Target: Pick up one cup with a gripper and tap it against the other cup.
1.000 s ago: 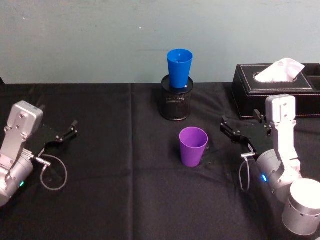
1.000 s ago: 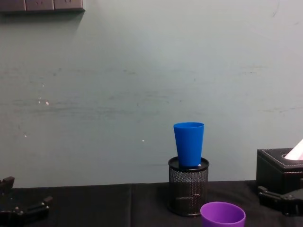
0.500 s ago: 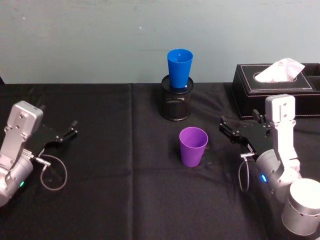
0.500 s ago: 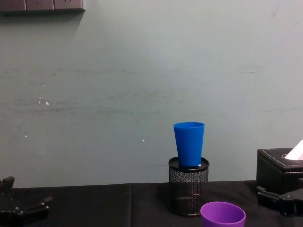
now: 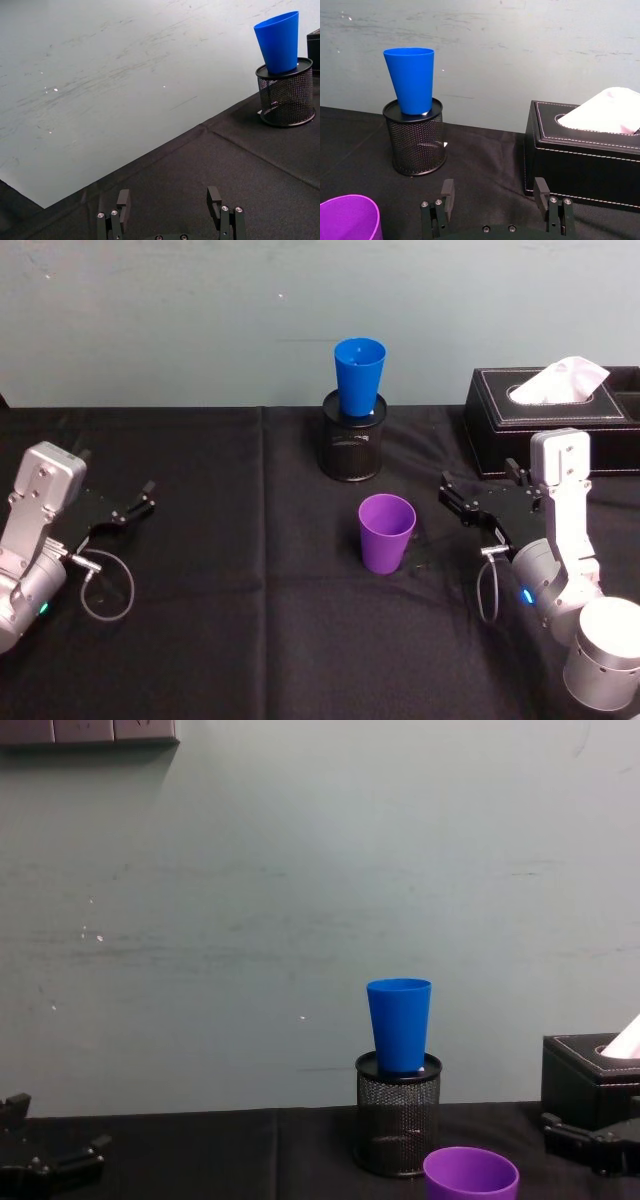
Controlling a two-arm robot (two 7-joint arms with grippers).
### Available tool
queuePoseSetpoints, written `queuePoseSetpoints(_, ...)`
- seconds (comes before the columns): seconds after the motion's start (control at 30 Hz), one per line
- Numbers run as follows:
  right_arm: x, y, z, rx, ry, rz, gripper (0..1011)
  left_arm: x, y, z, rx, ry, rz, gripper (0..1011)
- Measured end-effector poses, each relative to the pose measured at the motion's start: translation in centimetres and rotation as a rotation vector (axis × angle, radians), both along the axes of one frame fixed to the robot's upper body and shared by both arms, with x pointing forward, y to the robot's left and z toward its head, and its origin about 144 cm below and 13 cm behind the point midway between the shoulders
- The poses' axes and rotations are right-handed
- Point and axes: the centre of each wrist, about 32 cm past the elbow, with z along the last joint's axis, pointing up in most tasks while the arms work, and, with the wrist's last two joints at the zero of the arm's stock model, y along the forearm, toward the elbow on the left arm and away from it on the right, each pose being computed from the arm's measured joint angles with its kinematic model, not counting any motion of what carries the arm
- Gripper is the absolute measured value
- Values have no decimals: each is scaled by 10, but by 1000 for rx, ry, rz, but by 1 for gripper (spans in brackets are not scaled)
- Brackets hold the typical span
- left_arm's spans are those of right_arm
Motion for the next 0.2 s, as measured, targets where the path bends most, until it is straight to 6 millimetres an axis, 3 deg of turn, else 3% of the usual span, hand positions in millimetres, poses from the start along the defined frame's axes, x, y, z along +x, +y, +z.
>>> queuePoseSetpoints(0.2, 0, 0, 0, -1, -1, 0, 1003, 0, 0, 0, 0, 0, 0, 1000)
